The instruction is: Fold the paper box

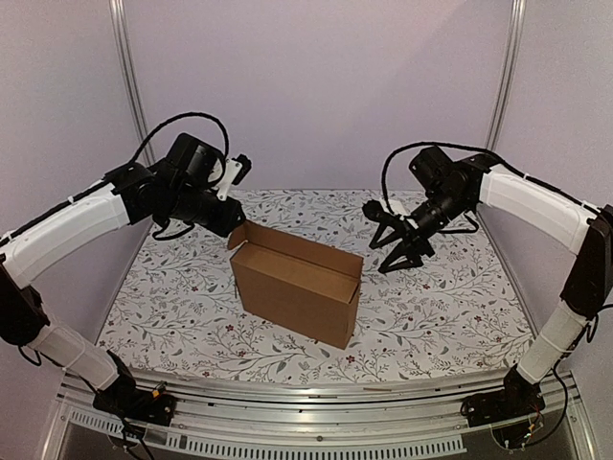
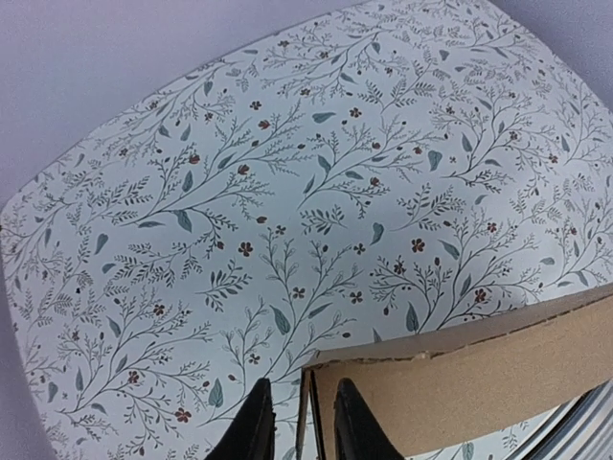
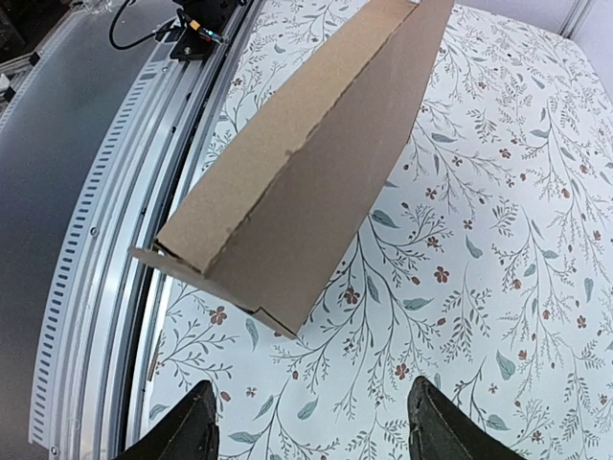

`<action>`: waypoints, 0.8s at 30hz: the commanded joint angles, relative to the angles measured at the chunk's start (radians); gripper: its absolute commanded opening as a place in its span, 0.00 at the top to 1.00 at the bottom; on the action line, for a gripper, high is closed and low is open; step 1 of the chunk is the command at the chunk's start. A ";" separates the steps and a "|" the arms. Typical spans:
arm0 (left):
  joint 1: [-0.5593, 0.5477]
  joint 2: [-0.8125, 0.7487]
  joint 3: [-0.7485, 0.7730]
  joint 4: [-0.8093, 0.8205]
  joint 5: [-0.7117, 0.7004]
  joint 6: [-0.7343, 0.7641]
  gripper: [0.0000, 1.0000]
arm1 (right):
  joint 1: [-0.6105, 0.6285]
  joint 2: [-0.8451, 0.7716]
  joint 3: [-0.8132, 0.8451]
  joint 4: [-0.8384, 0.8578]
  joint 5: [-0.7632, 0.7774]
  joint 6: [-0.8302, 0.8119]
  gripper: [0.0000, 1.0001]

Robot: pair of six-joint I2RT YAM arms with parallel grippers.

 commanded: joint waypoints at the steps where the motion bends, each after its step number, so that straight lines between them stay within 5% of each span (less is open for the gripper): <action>1: 0.015 0.043 0.025 -0.059 0.006 -0.002 0.79 | 0.037 -0.002 0.025 0.071 0.017 0.114 0.33; 24: 0.008 0.034 -0.001 -0.124 0.037 -0.056 0.99 | 0.141 -0.033 -0.010 0.161 0.138 0.191 0.40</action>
